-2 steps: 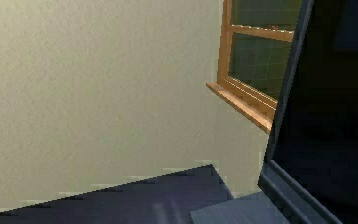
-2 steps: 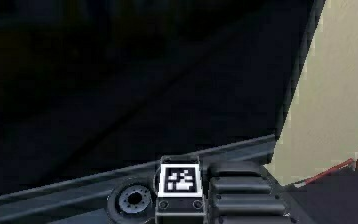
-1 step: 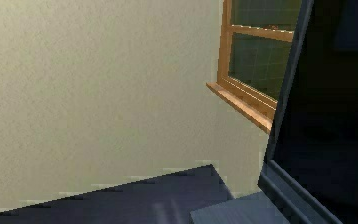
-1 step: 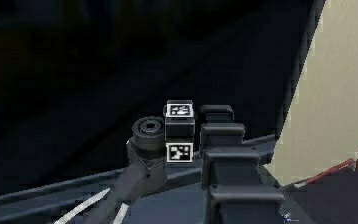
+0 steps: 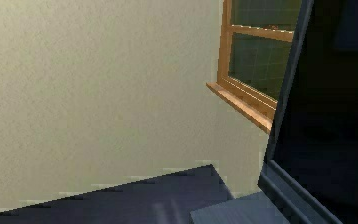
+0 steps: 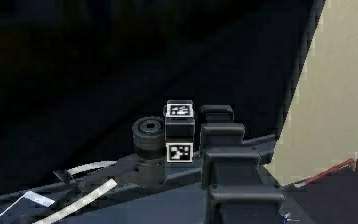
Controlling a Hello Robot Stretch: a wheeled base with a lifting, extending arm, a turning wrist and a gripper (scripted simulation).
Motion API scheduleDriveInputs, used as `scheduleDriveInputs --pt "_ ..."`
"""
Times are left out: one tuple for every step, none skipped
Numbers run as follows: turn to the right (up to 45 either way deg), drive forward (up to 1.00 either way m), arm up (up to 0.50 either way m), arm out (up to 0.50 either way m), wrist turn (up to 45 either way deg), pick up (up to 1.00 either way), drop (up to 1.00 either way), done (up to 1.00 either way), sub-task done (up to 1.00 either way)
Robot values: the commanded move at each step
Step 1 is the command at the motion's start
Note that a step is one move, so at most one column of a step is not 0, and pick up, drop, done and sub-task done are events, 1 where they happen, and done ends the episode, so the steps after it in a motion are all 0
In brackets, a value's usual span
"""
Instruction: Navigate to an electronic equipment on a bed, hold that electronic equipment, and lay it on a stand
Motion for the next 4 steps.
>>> scheduleDriveInputs --pt "0.0 0.0 0.0 0.0 45.0 0.0 0.0 0.0 0.0" --pt "0.0 0.0 0.0 0.0 45.0 0.0 0.0 0.0 0.0" --pt "0.0 0.0 0.0 0.0 0.0 0.0 1.0 0.0 0.0" --pt "0.0 0.0 0.0 -0.1 0.0 0.0 0.0 0.0 0.0"
